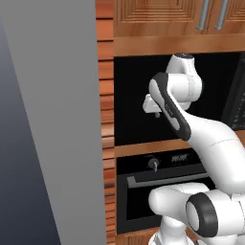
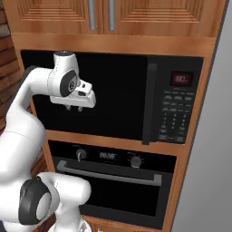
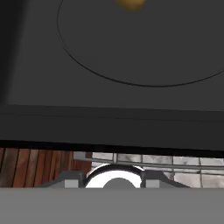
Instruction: Open the microwave door.
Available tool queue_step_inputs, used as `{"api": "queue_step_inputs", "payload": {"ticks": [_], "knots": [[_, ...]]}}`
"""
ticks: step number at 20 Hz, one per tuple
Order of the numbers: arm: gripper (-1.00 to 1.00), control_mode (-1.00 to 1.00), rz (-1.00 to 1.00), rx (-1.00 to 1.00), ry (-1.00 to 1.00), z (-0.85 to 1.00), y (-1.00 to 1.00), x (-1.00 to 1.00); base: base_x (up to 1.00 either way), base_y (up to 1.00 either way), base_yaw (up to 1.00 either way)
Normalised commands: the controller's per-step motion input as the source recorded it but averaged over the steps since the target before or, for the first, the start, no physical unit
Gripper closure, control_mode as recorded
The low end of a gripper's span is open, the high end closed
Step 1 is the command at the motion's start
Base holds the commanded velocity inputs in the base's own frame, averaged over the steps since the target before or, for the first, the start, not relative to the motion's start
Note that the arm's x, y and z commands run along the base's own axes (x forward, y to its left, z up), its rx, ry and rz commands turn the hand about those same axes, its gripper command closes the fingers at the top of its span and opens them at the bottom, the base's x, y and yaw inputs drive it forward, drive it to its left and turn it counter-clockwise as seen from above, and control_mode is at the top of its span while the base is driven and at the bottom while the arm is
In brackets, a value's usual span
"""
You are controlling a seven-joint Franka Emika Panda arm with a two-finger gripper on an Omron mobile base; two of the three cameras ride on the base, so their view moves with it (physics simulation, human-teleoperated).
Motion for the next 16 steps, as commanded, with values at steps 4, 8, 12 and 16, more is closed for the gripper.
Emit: {"api": "queue_step_inputs", "payload": {"ticks": [4, 8, 12, 16], "knots": [[-1.00, -1.00, 0.00, 0.00, -0.02, 0.00, 0.00, -0.05, 0.00, 0.00, 0.00], [-1.00, 1.00, 0.00, 0.00, -0.03, 0.00, -0.03, -0.17, -0.18, -0.10, 0.00], [-1.00, 1.00, 0.00, 0.00, 0.00, 0.00, 0.00, 0.00, -0.66, -0.51, 0.00], [-1.00, 1.00, 0.00, 0.00, 0.00, 0.00, 0.00, 0.00, -0.53, -0.67, 0.00]]}}
